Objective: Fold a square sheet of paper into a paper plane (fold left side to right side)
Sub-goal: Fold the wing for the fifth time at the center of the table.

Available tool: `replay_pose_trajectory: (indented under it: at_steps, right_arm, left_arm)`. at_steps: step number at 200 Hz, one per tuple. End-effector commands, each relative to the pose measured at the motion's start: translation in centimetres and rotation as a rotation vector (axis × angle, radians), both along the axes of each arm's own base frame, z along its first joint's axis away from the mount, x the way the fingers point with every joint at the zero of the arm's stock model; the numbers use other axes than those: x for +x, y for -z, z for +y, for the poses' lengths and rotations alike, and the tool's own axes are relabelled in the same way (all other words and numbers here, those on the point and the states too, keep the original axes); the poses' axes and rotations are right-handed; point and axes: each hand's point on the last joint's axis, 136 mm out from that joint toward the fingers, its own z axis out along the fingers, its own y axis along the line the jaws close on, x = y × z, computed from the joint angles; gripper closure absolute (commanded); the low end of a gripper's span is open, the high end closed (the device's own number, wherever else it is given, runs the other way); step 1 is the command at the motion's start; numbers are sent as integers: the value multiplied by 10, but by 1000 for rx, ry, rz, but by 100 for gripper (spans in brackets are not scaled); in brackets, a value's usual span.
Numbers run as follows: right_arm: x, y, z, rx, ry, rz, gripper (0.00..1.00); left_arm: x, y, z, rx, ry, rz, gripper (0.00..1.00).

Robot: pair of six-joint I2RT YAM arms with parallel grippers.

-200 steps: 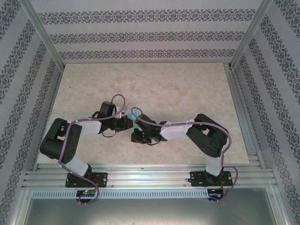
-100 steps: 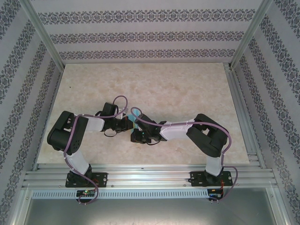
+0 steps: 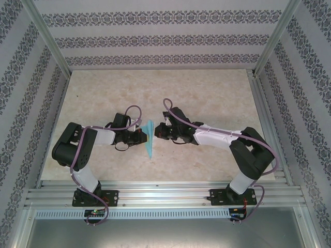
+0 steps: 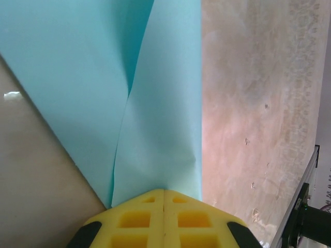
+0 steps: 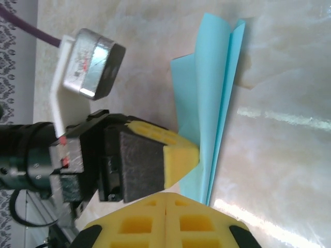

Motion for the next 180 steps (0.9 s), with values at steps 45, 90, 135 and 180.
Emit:
replay_pose_trajectory:
  at_steps: [45, 90, 135, 180]
  right_arm:
    - [30, 34, 32, -5, -18, 2, 99]
    - [34, 52, 39, -6, -16, 39, 99]
    - [38, 63, 34, -70, -1, 46, 98]
    - [40, 79, 17, -192, 8, 51, 98]
  left_arm:
    - [-13, 60, 36, 314, -44, 29, 100]
    - [-13, 64, 34, 331, -37, 31, 100]
    - [-12, 66, 33, 346, -31, 33, 100]
    - [-12, 68, 33, 356, -26, 31, 100]
